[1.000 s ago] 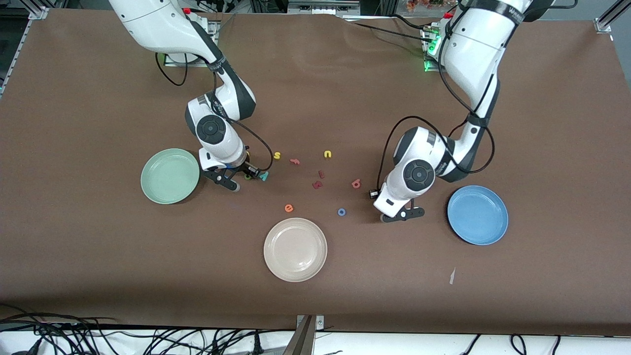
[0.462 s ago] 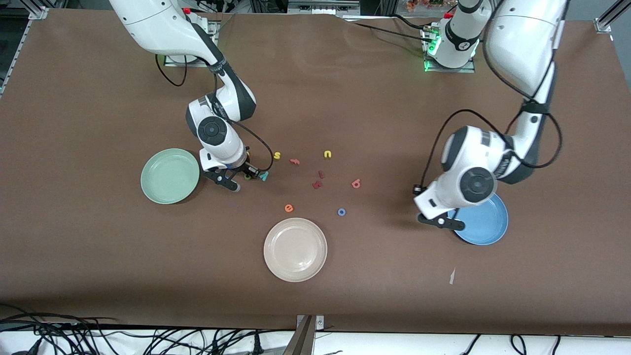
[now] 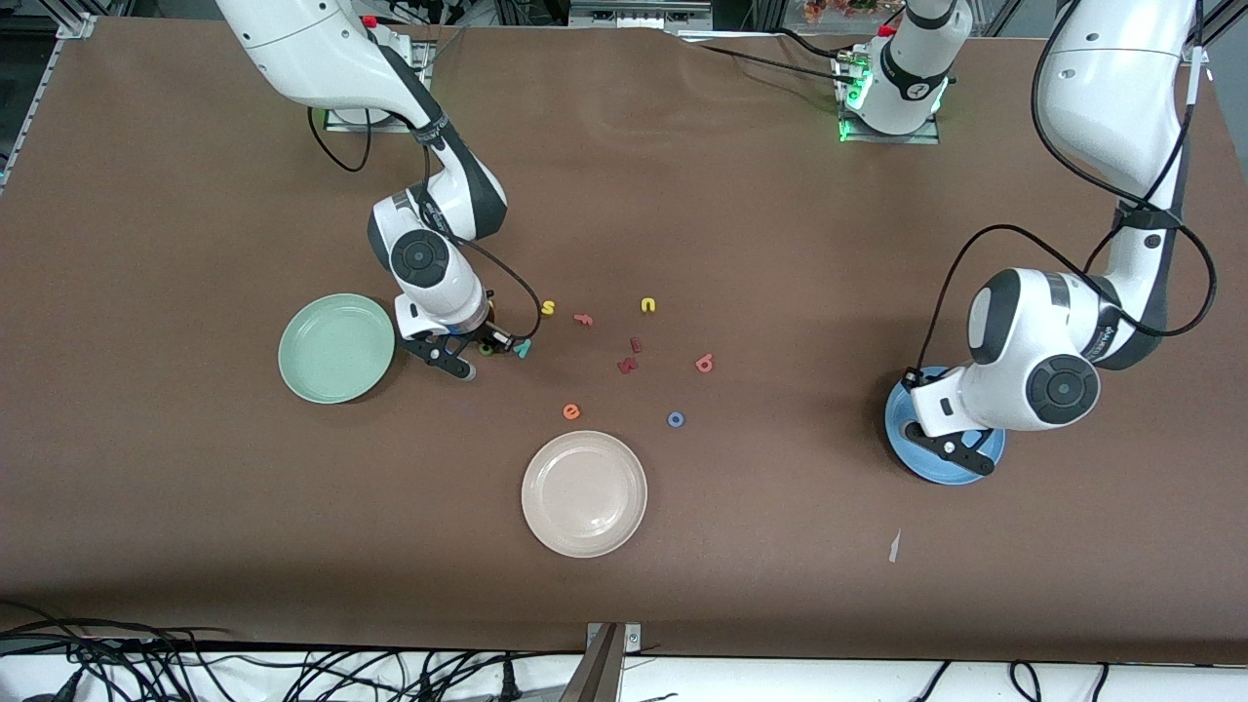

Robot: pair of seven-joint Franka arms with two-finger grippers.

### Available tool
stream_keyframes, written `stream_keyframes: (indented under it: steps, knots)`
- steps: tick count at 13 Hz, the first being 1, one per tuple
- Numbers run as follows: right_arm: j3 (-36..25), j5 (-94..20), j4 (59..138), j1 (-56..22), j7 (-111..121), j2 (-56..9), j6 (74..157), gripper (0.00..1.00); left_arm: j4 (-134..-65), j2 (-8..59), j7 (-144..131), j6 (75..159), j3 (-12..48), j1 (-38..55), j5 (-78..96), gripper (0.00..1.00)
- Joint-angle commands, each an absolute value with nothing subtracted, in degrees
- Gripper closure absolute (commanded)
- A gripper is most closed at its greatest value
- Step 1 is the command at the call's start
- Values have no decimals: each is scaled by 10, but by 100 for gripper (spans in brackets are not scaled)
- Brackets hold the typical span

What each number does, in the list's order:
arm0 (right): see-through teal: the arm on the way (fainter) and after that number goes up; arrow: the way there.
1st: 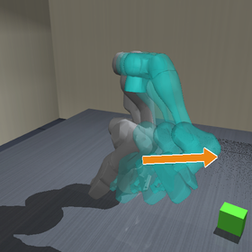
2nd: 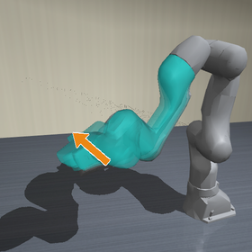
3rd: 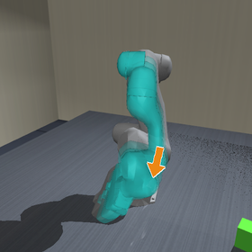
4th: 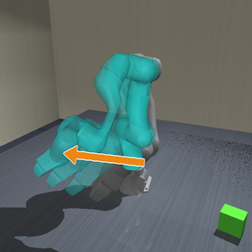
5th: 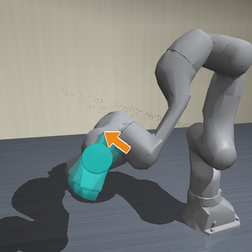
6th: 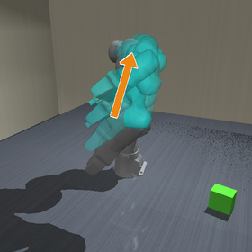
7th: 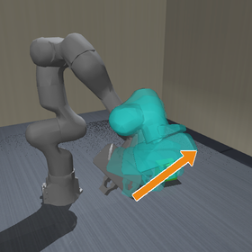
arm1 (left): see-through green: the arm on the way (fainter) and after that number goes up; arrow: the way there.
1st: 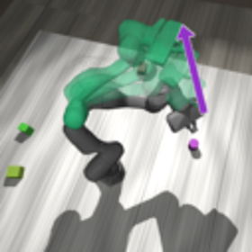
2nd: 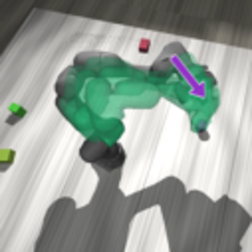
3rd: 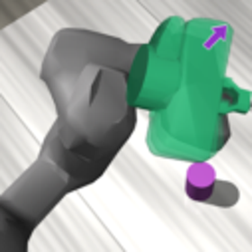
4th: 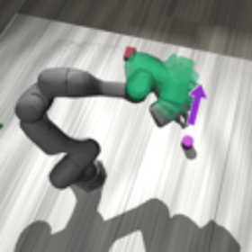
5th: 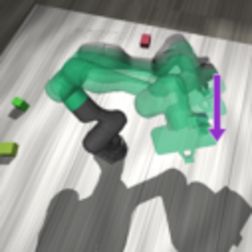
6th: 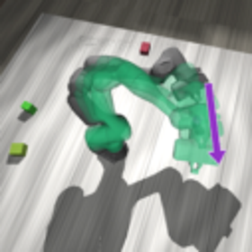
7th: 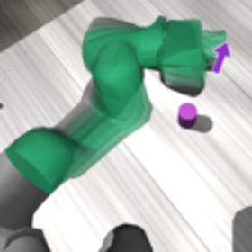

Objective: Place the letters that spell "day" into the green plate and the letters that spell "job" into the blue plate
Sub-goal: 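Drop the J on the blue plate while the right gripper drops the green letter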

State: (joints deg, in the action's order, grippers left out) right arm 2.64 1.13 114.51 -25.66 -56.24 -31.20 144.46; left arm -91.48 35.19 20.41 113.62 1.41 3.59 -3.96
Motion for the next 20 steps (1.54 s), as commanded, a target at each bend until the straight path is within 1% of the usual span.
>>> stream_keyframes:
  steps: [1, 2, 3, 4, 6, 7, 8, 10, 12, 13, 14, 15, 16, 17, 19, 20]
  knots:
    - [4, 24, 1119, -258, -562, -279, 1369, 86, -920, 368, 224, 1171, 19, 26, -73, 96]
    - [-10, 27, 1114, -258, -553, -258, 1334, 86, -918, 374, 228, 1186, 20, 25, -74, 79]
    - [-24, 27, 1114, -258, -526, -243, 1311, 86, -913, 379, 228, 1187, 20, 25, -68, 46]
    - [-43, 25, 1120, -257, -486, -229, 1287, 86, -911, 377, 229, 1187, 20, 25, -66, 0]
    - [-85, 24, 1135, -255, -413, -203, 1243, 86, -898, 372, 218, 1182, 24, 26, -64, 0]
    - [-110, 22, 1159, -255, -367, -188, 1244, 86, -890, 372, 208, 1180, 25, 32, -47, 0]
    - [-135, 17, 1186, -255, -319, -180, 1255, 85, -889, 372, 173, 1179, 26, 37, -10, 0]
    - [-169, 14, 1202, -251, -239, -192, 1269, 84, -890, 371, 73, 1179, 42, 63, 11, 0]
    - [-174, -2, 1233, -243, -214, -210, 1332, 84, -892, 372, -61, 1186, 42, 114, 5, 0]
    - [-174, -3, 1237, -242, -214, -229, 1363, 83, -892, 374, -124, 1199, 42, 138, 4, 0]
    - [-174, -3, 1235, -240, -214, -232, 1363, 72, -896, 374, -183, 1215, 43, 153, 6, 0]
    - [-174, -3, 1235, -240, -214, -231, 1362, 21, -896, 374, -225, 1219, 45, 170, 7, 0]
    - [-174, -3, 1235, -240, -214, -226, 1358, 0, -898, 376, -262, 1230, 45, 188, 8, 0]
    - [-170, -6, 1225, -242, -218, -214, 1332, 0, -903, 379, -298, 1246, 45, 201, 6, 0]
    - [-150, -32, 1171, -245, -243, -208, 1240, 0, -903, 389, -351, 1254, 44, 234, 4, 0]
    - [-139, -59, 1167, -246, -258, -207, 1227, 0, -904, 389, -367, 1260, 44, 242, 4, 0]
